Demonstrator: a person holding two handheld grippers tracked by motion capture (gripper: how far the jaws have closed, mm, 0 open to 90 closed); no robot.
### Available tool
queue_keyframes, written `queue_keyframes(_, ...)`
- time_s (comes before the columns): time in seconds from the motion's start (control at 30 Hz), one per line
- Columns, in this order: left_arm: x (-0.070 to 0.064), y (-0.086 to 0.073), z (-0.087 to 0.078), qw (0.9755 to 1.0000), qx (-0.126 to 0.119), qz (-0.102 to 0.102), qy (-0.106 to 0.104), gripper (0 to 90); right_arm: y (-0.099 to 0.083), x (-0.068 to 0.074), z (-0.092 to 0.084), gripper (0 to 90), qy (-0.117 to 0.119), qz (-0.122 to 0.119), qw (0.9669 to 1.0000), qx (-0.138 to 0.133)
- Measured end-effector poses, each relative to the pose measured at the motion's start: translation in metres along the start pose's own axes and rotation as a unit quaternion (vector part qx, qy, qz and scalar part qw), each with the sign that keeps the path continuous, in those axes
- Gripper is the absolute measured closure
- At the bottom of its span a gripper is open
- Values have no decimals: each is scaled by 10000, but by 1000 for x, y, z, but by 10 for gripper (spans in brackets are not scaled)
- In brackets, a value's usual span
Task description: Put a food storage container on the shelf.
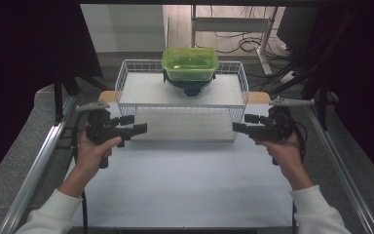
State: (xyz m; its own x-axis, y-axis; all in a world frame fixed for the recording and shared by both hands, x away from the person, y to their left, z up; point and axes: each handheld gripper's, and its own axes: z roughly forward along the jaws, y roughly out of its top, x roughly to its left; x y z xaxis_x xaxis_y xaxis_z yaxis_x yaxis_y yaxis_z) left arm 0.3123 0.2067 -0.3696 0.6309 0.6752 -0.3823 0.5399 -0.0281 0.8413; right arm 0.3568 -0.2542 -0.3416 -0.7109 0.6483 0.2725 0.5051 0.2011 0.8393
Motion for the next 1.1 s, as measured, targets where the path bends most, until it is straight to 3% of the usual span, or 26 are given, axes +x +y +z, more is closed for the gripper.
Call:
queue_keyframes(0.03,-3,-13,1,10000,83,36,34,232,-7,2,-1,258,-20,-20,10000,30)
queue_keyframes(0.1,-4,-20,2,9999,112,53,54,232,-13,4,-1,253,-32,-35,10000,83)
queue_keyframes(0.13,-6,-26,4,9998,169,81,79,233,-26,8,-3,249,-59,-47,9999,109)
queue_keyframes(0.23,-11,-55,12,9985,495,192,140,231,-46,9,-3,246,-51,-5,9998,200)
queue_keyframes(0.27,-11,-55,12,9985,495,192,140,231,-46,9,-3,246,-51,-5,9998,200)
queue_keyframes(0.3,-11,-67,15,9979,618,150,126,230,-61,9,-2,243,-67,65,9994,338)
queue_keyframes(0.33,-11,-67,15,9979,618,150,126,230,-61,9,-2,243,-67,65,9994,338)
queue_keyframes(0.43,-10,-87,21,9966,782,117,219,230,-81,5,2,234,-87,182,9985,503)
queue_keyframes(0.53,-12,-94,23,9957,872,143,273,230,-89,4,4,230,-135,185,9981,579)
queue_keyframes(0.63,-13,-102,27,9936,1005,296,411,227,-105,0,12,220,-157,223,9966,773)
queue_keyframes(0.77,-12,-109,31,9922,1123,308,442,226,-112,-2,16,210,-248,173,9954,907)
queue_keyframes(1.1,-6,-110,29,9926,1027,283,582,222,-114,-4,9,173,-290,133,9977,604)
